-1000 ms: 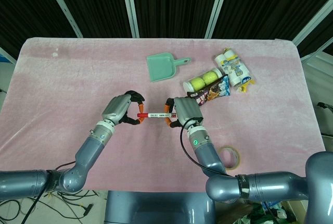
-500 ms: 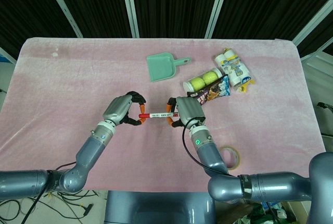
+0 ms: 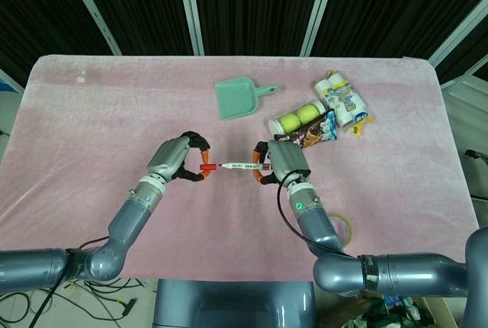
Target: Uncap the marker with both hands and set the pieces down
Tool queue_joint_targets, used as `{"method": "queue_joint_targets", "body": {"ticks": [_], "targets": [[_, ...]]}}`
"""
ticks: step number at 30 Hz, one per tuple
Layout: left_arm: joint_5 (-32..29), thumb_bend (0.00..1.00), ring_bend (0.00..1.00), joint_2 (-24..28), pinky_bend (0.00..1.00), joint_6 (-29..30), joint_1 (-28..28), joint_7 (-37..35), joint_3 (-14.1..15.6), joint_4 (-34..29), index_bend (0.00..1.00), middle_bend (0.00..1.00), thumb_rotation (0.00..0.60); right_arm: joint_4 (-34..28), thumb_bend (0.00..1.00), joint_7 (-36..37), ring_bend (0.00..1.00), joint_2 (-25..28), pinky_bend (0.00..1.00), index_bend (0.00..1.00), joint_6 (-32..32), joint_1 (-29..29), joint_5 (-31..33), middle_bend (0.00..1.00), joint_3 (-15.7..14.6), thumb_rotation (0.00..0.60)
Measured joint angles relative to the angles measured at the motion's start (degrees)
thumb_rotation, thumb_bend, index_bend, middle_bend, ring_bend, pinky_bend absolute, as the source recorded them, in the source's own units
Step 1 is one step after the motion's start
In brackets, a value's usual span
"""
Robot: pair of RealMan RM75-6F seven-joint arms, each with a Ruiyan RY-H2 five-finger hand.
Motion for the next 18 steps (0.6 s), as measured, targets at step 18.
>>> {"method": "queue_joint_targets", "body": {"ticks": [18], "targets": [[6.90,0.43,0.13,5.13,0.22,-4.61,4.81,-6.08,2.39,2.72,0.66,0.32,0.600,-1.50,0.66,5.55,0.40,8.31,0.26,0.94,-5.11,-5.90,-2.97,0.51,-2.59,0.600]]}}
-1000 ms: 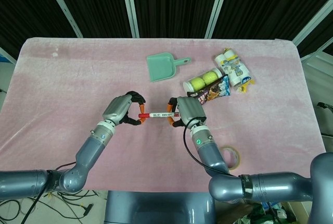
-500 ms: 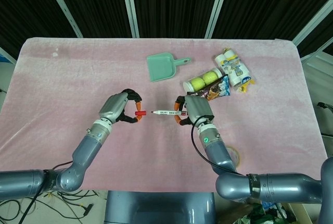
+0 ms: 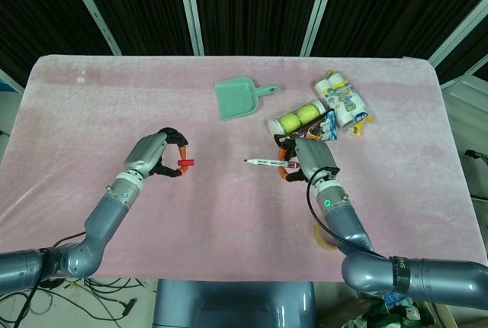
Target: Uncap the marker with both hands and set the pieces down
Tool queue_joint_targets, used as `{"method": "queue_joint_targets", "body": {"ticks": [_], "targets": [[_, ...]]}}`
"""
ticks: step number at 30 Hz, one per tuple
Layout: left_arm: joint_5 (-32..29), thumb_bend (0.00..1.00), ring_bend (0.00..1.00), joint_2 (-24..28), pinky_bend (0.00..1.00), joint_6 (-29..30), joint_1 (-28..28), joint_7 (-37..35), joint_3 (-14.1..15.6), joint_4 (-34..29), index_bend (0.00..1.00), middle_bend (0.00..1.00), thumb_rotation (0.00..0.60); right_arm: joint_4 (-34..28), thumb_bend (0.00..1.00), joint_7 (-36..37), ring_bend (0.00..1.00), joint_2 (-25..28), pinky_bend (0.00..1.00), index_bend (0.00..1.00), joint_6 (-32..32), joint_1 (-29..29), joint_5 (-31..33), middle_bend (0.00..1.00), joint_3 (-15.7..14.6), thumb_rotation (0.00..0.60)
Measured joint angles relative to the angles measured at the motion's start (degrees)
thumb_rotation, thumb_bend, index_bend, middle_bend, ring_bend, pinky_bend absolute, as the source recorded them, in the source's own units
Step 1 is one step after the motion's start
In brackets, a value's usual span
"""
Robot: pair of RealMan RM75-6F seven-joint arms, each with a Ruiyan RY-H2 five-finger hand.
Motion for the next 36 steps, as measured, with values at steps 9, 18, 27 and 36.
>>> {"method": "queue_joint_targets", "body": {"ticks": [9,18,27,36], "targets": [[9.99,0.42,0.11,-3.36,0.20,-6.87,3.70,-12.46,1.56,10.80,0.62,0.30,0.600,3.24,0.66,4.81,0.40,0.61,0.26,0.94,-3.17,-3.17,-2.55,0.51,-1.82,0.600],[12.55,0.17,0.04,-4.62,0.18,-14.58,2.98,-12.20,4.90,17.28,0.29,0.20,0.600,6.80,0.66,7.10,0.40,-1.78,0.26,0.94,-4.08,-4.86,-6.20,0.51,-4.01,0.600],[10.02,0.10,0.02,-2.27,0.17,-11.07,2.68,-9.91,3.91,13.76,0.25,0.18,0.600,8.65,0.66,7.29,0.40,-3.25,0.26,0.94,-3.48,-5.06,-6.49,0.51,-4.44,0.600],[11.32,0.09,0.02,4.37,0.17,-6.15,4.37,-11.16,0.36,2.63,0.25,0.18,0.600,12.43,0.65,7.38,0.40,-5.25,0.26,0.94,-2.56,-5.91,-8.29,0.51,-5.43,0.600]]}}
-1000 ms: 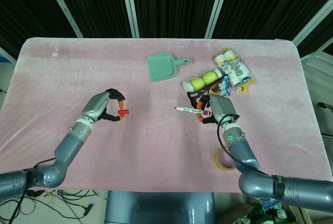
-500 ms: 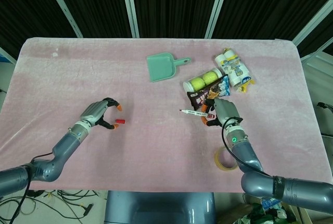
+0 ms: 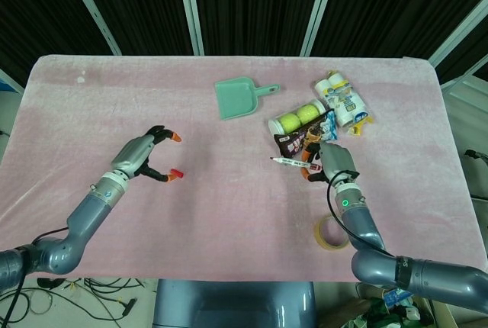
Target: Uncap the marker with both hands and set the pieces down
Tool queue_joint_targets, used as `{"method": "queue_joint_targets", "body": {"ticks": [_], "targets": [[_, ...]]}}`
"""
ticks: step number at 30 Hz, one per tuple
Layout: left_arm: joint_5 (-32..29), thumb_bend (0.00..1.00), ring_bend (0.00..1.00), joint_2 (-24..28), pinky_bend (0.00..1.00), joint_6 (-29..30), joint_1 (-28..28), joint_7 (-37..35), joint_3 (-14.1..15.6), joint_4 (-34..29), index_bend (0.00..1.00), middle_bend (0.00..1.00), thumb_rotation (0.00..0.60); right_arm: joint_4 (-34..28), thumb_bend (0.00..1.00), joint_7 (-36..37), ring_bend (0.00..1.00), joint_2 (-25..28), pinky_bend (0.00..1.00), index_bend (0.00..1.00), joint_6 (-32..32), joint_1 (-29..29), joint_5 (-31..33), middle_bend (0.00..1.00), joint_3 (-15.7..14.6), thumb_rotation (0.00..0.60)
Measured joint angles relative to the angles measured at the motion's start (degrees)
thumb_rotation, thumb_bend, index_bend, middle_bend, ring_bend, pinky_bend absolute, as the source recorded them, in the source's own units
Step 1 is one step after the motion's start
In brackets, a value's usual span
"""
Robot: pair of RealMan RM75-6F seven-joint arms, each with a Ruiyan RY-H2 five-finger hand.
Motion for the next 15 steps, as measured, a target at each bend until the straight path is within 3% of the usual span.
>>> {"method": "queue_joint_targets", "body": {"ticks": [7,15], "targets": [[2.96,0.09,0.02,6.94,0.17,6.74,2.49,2.76,-1.15,-8.54,0.25,0.18,0.600,4.27,0.61,1.60,0.40,-2.55,0.26,0.94,-1.59,-1.19,-1.31,0.51,-1.01,0.600],[8.41,0.09,0.02,11.15,0.17,14.22,7.71,6.73,1.19,-13.92,0.25,0.18,0.600,6.61,0.59,4.76,0.40,-5.49,0.26,0.94,-3.59,-3.51,-6.88,0.50,-2.61,0.600]]}}
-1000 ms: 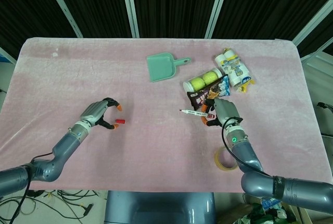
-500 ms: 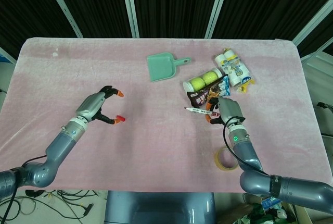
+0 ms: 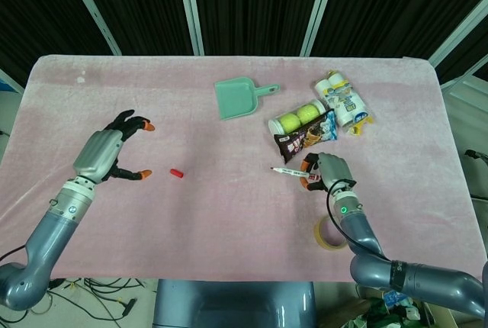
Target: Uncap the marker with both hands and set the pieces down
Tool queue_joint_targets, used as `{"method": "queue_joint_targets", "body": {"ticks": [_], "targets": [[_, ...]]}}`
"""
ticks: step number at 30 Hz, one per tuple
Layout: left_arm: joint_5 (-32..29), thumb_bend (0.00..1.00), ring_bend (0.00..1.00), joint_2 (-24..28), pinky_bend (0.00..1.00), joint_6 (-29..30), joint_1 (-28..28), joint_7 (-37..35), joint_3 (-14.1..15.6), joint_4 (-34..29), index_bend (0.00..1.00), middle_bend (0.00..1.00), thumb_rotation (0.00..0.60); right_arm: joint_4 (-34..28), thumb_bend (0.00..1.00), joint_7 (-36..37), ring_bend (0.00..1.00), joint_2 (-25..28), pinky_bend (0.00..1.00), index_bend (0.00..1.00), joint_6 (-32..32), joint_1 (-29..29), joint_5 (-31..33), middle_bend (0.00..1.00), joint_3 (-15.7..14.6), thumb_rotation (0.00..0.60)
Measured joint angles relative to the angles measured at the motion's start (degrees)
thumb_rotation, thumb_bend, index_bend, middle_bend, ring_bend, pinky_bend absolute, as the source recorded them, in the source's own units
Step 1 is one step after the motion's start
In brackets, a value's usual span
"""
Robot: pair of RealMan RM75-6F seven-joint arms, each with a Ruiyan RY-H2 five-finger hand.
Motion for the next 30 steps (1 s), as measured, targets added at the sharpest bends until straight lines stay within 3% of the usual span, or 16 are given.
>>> {"method": "queue_joint_targets", "body": {"ticks": [9,15,19,30], "targets": [[0.67,0.09,0.02,0.32,0.17,-0.44,0.66,-0.91,0.61,0.40,0.25,0.18,0.600,3.28,0.58,2.00,0.38,-3.62,0.25,0.94,-0.68,-1.99,-5.11,0.47,-1.69,0.600],[0.39,0.09,0.02,0.14,0.17,-0.75,0.81,-0.93,0.80,1.00,0.25,0.18,0.600,5.41,0.46,0.84,0.32,-4.96,0.23,0.91,-1.20,-2.16,-5.24,0.40,-2.50,0.600],[0.20,0.09,0.02,0.06,0.17,-1.02,0.84,-0.97,0.85,1.16,0.25,0.18,0.600,5.64,0.40,-1.80,0.30,-5.05,0.22,0.78,-2.11,-1.83,-4.26,0.37,-3.35,0.600],[0.13,0.09,0.02,0.32,0.17,-0.68,0.87,-0.58,0.43,0.40,0.24,0.18,0.600,3.15,0.38,-6.83,0.28,-3.54,0.22,0.48,-1.62,-1.11,-1.42,0.30,-3.91,0.600]]}}
